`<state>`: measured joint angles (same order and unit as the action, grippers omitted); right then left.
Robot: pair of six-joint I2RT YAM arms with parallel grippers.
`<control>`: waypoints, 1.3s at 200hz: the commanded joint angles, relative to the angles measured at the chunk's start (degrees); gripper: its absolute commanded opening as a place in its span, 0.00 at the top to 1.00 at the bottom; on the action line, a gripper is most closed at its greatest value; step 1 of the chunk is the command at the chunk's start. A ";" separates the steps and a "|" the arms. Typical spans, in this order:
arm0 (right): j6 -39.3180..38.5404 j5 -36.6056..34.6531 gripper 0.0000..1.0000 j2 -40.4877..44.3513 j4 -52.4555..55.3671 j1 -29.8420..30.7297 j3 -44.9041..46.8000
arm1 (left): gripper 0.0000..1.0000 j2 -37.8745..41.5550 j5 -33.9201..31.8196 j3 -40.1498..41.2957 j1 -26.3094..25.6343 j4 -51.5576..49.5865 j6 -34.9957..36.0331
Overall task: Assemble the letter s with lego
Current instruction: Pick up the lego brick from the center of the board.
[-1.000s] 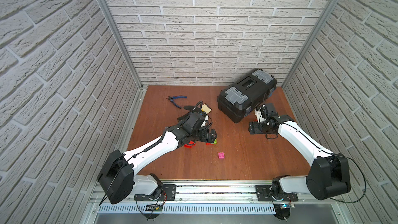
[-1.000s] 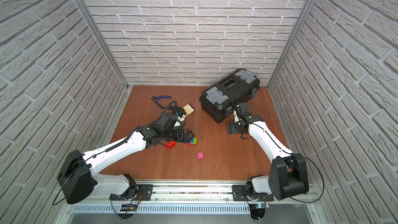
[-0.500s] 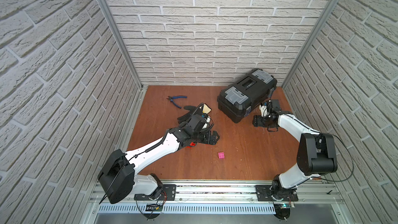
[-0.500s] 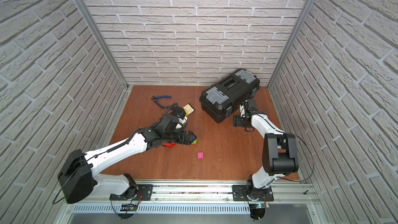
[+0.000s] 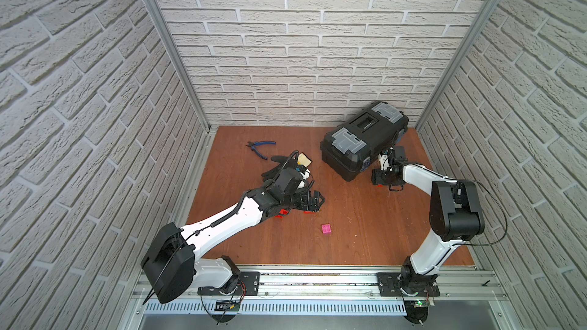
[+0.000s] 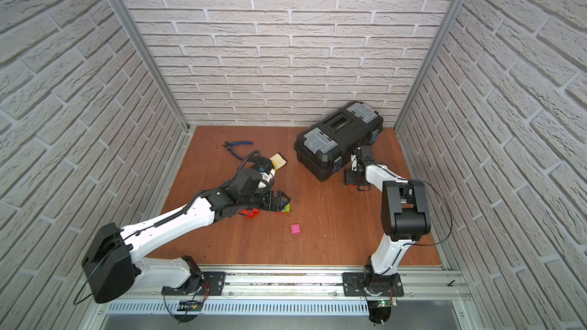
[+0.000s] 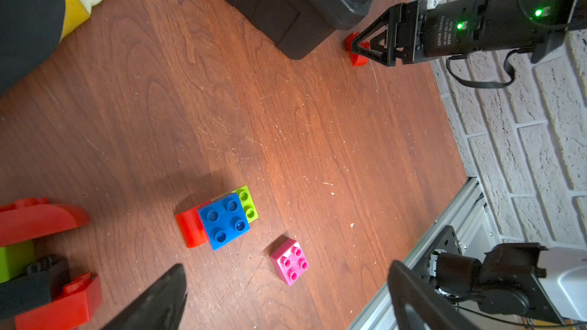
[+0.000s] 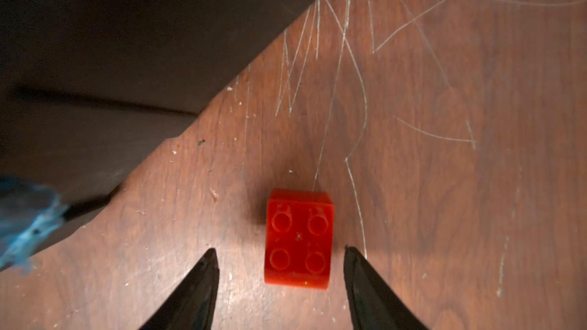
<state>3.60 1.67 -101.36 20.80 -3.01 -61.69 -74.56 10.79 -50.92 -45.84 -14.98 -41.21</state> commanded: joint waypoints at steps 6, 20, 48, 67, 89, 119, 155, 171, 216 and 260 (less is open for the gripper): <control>-0.56 -2.46 0.39 -0.73 -2.97 -0.12 -1.15 | 0.02 0.71 -0.08 0.74 -0.10 2.01 -0.47; -0.52 -2.81 0.41 -1.18 -4.13 -0.11 -0.80 | 0.02 0.35 -0.06 0.68 -0.17 1.98 -0.45; -0.42 -2.99 0.44 -2.17 -4.41 -0.07 -1.21 | 0.02 0.51 -0.23 0.63 -0.09 1.68 -0.42; -0.30 -2.86 0.45 -2.75 -4.65 -0.10 -1.23 | 0.02 0.47 -0.36 0.61 -0.03 1.41 -0.15; -0.26 -3.05 0.47 -3.37 -5.15 0.02 -1.15 | 0.02 -0.04 -0.36 0.47 -0.13 0.99 -0.19; -0.50 -4.02 0.54 -3.93 -4.90 0.06 -1.32 | 0.02 -0.03 -0.29 0.63 -0.14 0.85 -0.14; -0.93 -4.66 0.67 -3.69 -4.46 0.21 -1.27 | 0.02 0.05 -0.33 0.60 -0.17 0.41 0.08; -1.13 -4.98 0.68 -2.43 -4.12 0.50 -0.98 | 0.02 0.34 -0.41 0.53 -0.09 -0.02 0.32; -0.61 -6.36 0.69 5.41 -1.84 2.95 2.28 | 0.02 2.31 0.01 0.15 1.30 -2.52 2.15; -2.43 -4.42 0.70 16.63 0.97 7.42 8.15 | 0.02 5.07 2.27 0.37 4.33 -5.85 4.88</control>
<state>2.61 -3.60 -90.56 19.94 1.83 -56.40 -71.99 11.46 -50.92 -43.09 -18.92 -39.03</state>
